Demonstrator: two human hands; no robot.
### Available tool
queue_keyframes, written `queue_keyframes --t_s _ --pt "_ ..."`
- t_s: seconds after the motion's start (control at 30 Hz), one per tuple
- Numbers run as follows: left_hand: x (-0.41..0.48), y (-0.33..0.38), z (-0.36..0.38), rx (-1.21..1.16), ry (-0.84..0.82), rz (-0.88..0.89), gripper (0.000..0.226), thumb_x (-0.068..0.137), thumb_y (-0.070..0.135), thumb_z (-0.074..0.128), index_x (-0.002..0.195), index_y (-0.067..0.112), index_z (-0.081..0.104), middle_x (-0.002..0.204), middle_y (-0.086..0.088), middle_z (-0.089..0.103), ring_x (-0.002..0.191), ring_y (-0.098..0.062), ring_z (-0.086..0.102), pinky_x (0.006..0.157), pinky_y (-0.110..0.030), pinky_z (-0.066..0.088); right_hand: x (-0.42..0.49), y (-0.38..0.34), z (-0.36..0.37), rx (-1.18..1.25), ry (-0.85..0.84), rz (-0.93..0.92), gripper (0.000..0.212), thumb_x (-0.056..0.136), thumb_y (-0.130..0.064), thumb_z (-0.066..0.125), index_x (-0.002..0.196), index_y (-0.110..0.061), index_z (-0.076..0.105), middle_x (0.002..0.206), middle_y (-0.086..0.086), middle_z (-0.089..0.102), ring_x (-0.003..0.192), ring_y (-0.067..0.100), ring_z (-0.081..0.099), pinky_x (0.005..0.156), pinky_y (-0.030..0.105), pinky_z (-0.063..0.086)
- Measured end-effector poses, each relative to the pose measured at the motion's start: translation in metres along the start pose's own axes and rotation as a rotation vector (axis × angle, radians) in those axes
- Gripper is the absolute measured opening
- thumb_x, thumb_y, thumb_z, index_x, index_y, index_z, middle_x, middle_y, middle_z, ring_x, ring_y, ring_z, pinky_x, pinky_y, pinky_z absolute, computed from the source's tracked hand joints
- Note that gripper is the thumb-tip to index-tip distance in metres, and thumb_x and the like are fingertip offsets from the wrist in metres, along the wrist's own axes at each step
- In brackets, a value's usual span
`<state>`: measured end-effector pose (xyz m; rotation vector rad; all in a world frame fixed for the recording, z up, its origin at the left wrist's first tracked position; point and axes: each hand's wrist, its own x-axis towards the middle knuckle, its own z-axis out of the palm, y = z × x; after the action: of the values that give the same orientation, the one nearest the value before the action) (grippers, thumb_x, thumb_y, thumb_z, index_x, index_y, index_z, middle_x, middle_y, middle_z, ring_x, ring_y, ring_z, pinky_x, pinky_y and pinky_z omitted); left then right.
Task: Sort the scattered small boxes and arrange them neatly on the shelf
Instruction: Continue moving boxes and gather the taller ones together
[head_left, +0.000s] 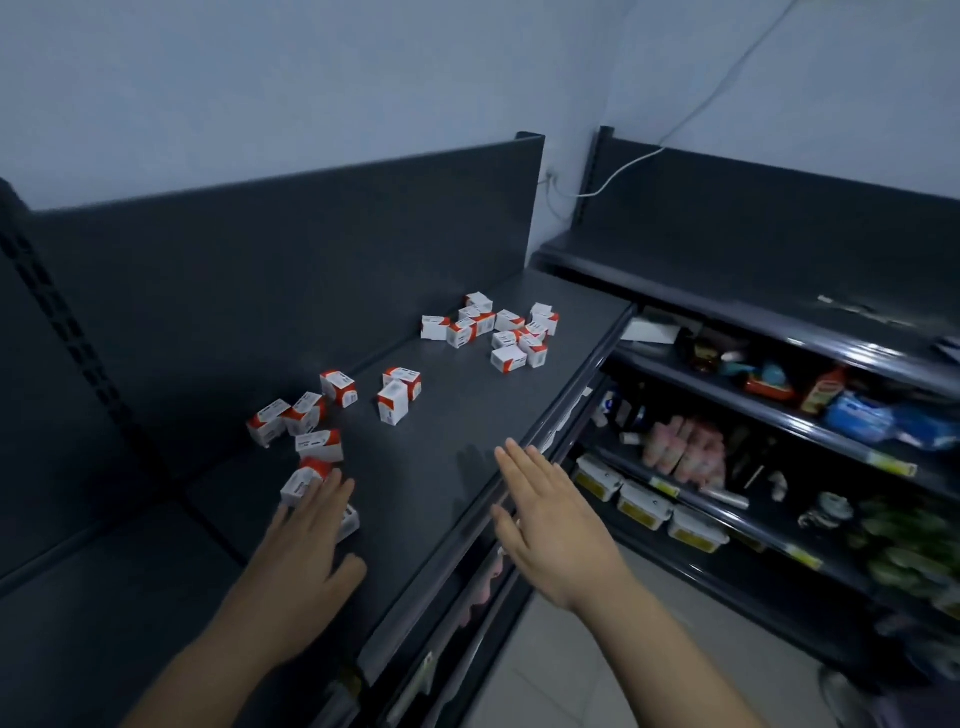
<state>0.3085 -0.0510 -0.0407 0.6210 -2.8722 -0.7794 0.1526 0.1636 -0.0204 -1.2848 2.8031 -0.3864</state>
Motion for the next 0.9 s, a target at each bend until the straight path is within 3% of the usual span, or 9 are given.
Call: queue_keyframes --t_s 0.13,0.27,0.4,0.53,0.6,0.77,0.9 --pt "0.033 0.026 0.012 0.040 -0.006 -0.030 0.072 0.098 0.029 0.041 0.156 0.023 0.000 0.162 0.010 -0.012 0.146 -0.004 -0.016 0.121 -0.030 -0.004 0.026 0.037 -0.005 0.015 -0.022 -0.012 0.063 0.103 -0.049 0.024 0.157 -0.025 0.002 0.164 -0.010 -0.004 0.150 0.008 -0.007 0.123 0.030 -0.003" --pt "0.063 0.051 0.029 0.061 0.036 -0.083 0.073 0.098 0.030 0.039 0.156 0.022 -0.003 0.162 0.009 -0.014 0.144 -0.001 -0.017 0.121 -0.029 -0.006 0.053 0.078 -0.012 0.010 -0.069 -0.077 0.074 0.092 -0.060 0.009 0.157 -0.025 0.001 0.164 -0.010 -0.005 0.150 0.009 -0.007 0.124 0.037 0.004" --pt "0.087 0.085 0.044 0.040 0.109 -0.144 0.073 0.098 0.028 0.039 0.156 0.021 -0.005 0.162 0.008 -0.014 0.139 0.002 -0.018 0.119 -0.026 -0.008 0.083 0.120 -0.031 -0.011 -0.110 -0.163 0.064 0.103 -0.048 0.026 0.157 -0.023 0.001 0.163 -0.009 -0.006 0.151 0.011 -0.007 0.124 0.033 0.001" --pt "0.107 0.122 0.062 -0.037 0.164 -0.202 0.071 0.098 0.025 0.037 0.155 0.023 -0.007 0.160 0.013 -0.014 0.140 0.004 -0.019 0.118 -0.024 -0.010 0.113 0.162 -0.047 -0.068 -0.138 -0.293 0.084 0.083 -0.063 -0.005 0.157 -0.022 -0.002 0.163 -0.008 -0.009 0.151 0.012 -0.009 0.123 0.030 -0.003" --pt "0.114 0.138 0.072 -0.087 0.185 -0.223 0.071 0.098 0.022 0.038 0.155 0.024 -0.005 0.159 0.016 -0.014 0.142 0.005 -0.019 0.117 -0.021 -0.013 0.124 0.180 -0.049 -0.070 -0.161 -0.331 0.089 0.078 -0.062 -0.010 0.156 -0.022 -0.003 0.163 -0.007 -0.009 0.150 0.011 -0.010 0.122 0.029 -0.005" --pt "0.125 0.154 0.088 -0.111 0.199 -0.277 0.074 0.097 0.019 0.042 0.155 0.027 -0.004 0.157 0.019 -0.012 0.142 0.007 -0.018 0.115 -0.018 -0.012 0.147 0.202 -0.044 -0.026 -0.225 -0.381 0.064 0.104 -0.047 0.022 0.157 -0.021 -0.002 0.164 -0.007 -0.010 0.150 0.011 -0.010 0.122 0.030 -0.005" --pt "0.138 0.149 0.087 -0.099 0.216 -0.333 0.073 0.096 0.018 0.042 0.155 0.027 0.000 0.158 0.018 -0.010 0.141 0.007 -0.016 0.115 -0.018 -0.011 0.169 0.210 -0.040 -0.030 -0.248 -0.424 0.064 0.105 -0.044 0.027 0.157 -0.021 -0.004 0.163 -0.007 -0.012 0.150 0.010 -0.012 0.121 0.028 -0.008"
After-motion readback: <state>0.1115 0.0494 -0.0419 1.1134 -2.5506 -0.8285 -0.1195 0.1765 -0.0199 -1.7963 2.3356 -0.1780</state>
